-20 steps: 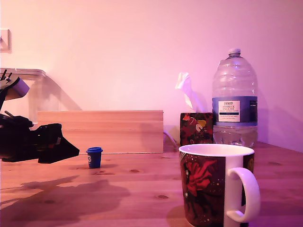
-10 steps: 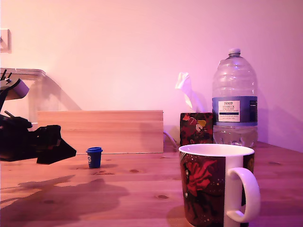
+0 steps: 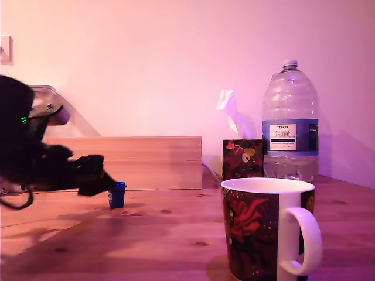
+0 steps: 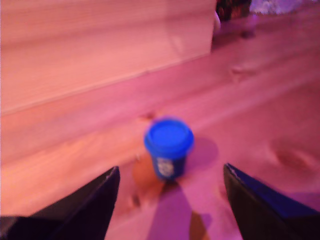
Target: Pick up the coffee capsules from the table one by one and drop them inside the nearest coffee cup
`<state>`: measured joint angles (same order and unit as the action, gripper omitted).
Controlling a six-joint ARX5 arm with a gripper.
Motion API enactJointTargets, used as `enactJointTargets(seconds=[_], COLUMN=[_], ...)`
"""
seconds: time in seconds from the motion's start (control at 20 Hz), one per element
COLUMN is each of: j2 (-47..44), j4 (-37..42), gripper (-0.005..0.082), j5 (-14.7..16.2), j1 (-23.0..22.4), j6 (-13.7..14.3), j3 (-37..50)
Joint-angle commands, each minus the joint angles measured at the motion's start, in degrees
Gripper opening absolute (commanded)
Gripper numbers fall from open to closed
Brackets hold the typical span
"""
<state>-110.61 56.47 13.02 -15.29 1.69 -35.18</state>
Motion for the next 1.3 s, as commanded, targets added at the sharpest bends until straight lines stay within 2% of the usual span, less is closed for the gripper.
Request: enactJointTargets(seconds=[0.0, 0.6, 1.0, 1.1, 1.25], j2=[-2.75, -7.82, -9.07, -9.07, -9.07], j4=[-1.33, -12.13, -15.98, -16.06, -16.15], gripper=[0.0591, 0.0591, 0.0579, 0.0501, 0.0296], j5=[0.26, 1.11, 1.09, 1.11, 1.11], j1=[-0.15, -0.85, -0.85, -0.85, -0.85], j6=[0.44, 2.91, 2.89, 2.91, 2.91], j3=[-1.18, -11.02, -13.7, -13.7, -13.7])
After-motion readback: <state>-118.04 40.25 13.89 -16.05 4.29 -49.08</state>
